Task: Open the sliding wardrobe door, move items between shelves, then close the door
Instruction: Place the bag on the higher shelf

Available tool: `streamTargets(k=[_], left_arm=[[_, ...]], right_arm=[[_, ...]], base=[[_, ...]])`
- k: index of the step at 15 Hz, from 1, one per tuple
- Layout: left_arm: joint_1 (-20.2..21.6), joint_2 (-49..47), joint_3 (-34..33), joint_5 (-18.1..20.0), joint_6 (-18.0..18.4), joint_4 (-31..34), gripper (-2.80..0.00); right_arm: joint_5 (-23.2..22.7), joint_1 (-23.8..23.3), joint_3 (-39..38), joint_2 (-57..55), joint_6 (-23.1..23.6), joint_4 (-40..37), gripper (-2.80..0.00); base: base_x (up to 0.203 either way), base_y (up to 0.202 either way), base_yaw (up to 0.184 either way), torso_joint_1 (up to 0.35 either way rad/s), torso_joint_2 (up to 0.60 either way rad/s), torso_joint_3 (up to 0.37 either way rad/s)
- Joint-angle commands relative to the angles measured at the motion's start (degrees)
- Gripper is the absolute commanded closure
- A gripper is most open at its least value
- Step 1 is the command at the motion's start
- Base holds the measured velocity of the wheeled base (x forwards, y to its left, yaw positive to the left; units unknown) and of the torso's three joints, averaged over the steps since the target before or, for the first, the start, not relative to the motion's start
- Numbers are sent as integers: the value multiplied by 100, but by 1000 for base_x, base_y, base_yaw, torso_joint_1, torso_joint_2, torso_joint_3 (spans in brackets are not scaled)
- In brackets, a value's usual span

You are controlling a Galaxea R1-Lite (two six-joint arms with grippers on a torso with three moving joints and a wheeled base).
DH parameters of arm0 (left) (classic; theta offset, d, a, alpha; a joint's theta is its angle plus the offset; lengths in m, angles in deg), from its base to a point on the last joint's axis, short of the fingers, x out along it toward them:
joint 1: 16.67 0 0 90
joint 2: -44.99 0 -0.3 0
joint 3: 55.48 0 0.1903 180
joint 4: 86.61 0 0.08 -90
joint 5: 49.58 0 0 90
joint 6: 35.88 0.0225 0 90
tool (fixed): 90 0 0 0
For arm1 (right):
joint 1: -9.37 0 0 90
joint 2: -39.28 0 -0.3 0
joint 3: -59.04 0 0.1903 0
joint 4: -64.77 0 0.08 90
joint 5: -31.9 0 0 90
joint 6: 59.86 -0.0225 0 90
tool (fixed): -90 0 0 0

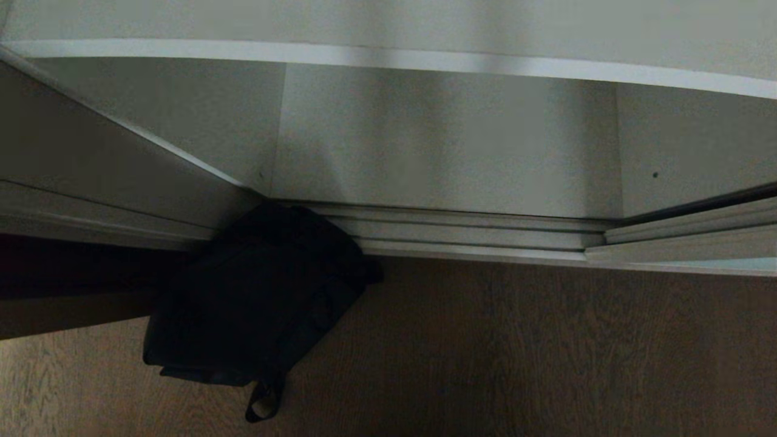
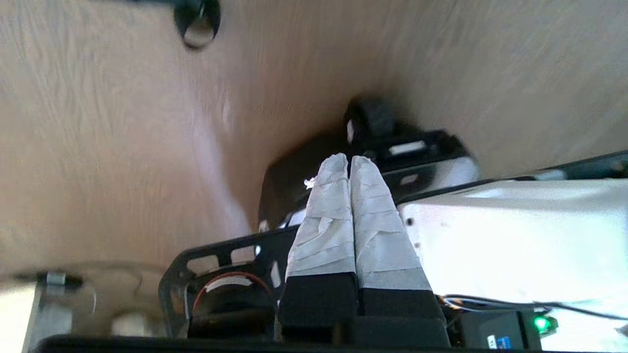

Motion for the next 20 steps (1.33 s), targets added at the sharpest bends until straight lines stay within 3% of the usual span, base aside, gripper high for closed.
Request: streamTargets(k=[1,4,9,14,20], left_arm=[[37,-613,-253,-97,9,-190,0],[72,-1236,-329,-620,116,-561,0],[79,-1878,-859,-1835,1818,-933,0],[79,-3000,-1272,-2434,1918,-2636,0],[70,-4002,-1313,-3043,2205,-4671,0]], right_arm=[[0,2,0,4,0,2,0],[0,2,0,4,0,2,0],[0,2,0,4,0,2,0],[0,2,0,4,0,2,0],[0,2,0,4,0,2,0]], base=[[0,0,0,0,0,0],[0,0,0,0,0,0],[0,0,0,0,0,0],[0,0,0,0,0,0],[0,0,0,0,0,0]])
